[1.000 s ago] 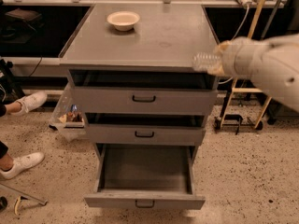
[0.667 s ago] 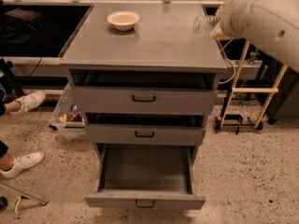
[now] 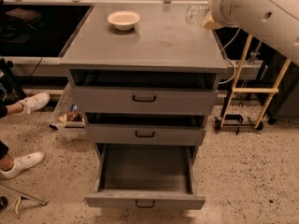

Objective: Pick water bottle from bottom drawer and place on counter

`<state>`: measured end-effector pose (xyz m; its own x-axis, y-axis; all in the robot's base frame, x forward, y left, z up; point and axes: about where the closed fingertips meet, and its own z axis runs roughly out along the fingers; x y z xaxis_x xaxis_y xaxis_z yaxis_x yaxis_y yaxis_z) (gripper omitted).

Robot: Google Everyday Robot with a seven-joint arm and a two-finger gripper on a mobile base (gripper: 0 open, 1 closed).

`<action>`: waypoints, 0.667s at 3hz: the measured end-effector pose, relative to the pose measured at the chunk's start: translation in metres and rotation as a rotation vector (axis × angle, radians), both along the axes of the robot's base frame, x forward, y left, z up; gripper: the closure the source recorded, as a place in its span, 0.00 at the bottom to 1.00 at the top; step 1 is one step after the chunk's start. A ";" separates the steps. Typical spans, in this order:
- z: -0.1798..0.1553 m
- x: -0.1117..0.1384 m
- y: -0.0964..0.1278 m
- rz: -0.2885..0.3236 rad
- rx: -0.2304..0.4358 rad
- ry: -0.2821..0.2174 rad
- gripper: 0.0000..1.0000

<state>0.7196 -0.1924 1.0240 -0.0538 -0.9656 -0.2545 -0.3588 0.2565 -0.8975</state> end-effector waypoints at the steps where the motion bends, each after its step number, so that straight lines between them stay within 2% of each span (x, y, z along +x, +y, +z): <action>1: -0.021 0.037 0.009 0.039 0.052 0.016 1.00; 2: -0.084 0.098 0.040 0.124 0.124 0.128 1.00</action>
Offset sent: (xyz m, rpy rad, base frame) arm 0.2559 0.0259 0.0181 0.2669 -0.0384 0.3253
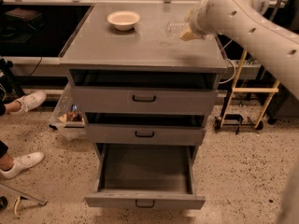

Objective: Pick water bottle from bottom drawer and place on counter

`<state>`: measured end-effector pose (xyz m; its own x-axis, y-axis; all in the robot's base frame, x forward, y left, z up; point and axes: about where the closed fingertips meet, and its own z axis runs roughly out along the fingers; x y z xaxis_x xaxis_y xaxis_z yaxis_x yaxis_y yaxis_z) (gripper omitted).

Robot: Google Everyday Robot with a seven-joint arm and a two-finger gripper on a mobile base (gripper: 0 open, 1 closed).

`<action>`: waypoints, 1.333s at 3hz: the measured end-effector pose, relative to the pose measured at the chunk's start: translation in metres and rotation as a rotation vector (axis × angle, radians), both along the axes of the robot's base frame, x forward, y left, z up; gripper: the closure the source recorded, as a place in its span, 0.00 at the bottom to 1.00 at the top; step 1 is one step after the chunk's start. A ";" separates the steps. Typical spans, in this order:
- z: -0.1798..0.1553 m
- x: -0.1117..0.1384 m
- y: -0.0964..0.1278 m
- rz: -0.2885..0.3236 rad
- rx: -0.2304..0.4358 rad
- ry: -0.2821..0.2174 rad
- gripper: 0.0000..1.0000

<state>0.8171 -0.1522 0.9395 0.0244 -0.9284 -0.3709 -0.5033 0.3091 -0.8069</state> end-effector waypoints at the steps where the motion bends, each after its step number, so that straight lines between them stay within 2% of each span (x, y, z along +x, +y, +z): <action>1: -0.089 0.034 0.043 0.121 0.044 0.187 1.00; 2: -0.085 0.034 0.043 0.121 0.044 0.187 0.81; 4: -0.085 0.034 0.043 0.121 0.044 0.187 0.35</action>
Offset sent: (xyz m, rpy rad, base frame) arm 0.0308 0.0385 -0.0777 0.0404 0.1646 0.1050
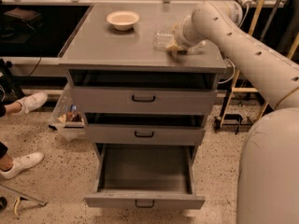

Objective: Pick water bottle from bottom drawer and place on counter

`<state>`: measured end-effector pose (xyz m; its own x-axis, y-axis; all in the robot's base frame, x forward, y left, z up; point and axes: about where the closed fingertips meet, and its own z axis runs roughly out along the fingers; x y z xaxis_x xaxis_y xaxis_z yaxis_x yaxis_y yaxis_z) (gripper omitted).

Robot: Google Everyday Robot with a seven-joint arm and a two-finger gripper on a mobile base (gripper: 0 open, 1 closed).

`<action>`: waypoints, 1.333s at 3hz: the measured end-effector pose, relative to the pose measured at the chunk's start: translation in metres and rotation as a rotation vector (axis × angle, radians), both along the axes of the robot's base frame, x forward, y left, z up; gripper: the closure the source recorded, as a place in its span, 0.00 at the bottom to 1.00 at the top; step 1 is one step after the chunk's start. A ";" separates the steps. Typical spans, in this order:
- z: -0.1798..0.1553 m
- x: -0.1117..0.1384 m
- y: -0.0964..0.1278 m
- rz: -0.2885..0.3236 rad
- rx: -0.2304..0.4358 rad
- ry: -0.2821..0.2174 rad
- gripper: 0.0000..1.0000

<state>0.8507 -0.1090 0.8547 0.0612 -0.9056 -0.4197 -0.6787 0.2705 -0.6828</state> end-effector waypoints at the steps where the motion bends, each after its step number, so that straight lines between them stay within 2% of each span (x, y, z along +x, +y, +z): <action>1: 0.000 0.000 0.000 0.000 0.000 0.000 0.11; 2: 0.000 0.000 0.000 0.000 0.000 0.000 0.00; 4: 0.008 0.000 0.000 0.000 0.000 0.000 0.00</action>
Offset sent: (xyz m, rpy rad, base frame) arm 0.0000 0.0000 0.0000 0.0000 0.0000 0.0000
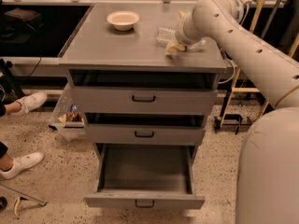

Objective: Pick water bottle from bottom drawer and place on counter

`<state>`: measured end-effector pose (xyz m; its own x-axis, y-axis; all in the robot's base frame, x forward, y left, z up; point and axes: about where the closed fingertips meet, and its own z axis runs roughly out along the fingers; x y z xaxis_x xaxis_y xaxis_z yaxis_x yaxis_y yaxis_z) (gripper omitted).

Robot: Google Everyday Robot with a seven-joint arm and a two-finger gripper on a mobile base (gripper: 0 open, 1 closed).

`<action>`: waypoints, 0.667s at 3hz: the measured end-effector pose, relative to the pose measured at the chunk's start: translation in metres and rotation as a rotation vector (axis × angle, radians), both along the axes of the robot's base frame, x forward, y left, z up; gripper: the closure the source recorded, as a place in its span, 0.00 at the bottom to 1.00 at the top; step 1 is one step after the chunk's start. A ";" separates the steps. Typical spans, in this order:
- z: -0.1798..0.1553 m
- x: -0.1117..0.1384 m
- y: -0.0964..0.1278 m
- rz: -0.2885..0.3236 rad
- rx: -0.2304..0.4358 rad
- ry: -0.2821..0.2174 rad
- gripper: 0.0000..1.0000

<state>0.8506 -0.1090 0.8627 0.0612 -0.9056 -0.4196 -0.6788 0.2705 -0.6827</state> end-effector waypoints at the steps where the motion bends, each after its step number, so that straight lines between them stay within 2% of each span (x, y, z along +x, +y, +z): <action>1: 0.005 0.000 0.000 0.000 0.000 0.000 0.00; 2: 0.013 -0.012 -0.031 -0.049 -0.030 0.012 0.00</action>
Offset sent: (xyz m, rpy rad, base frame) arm -0.2623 -0.1190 0.1314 -0.3368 0.1571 -0.3347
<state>0.8386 -0.1404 0.8759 0.0119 -0.9195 -0.3930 -0.6732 0.2832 -0.6831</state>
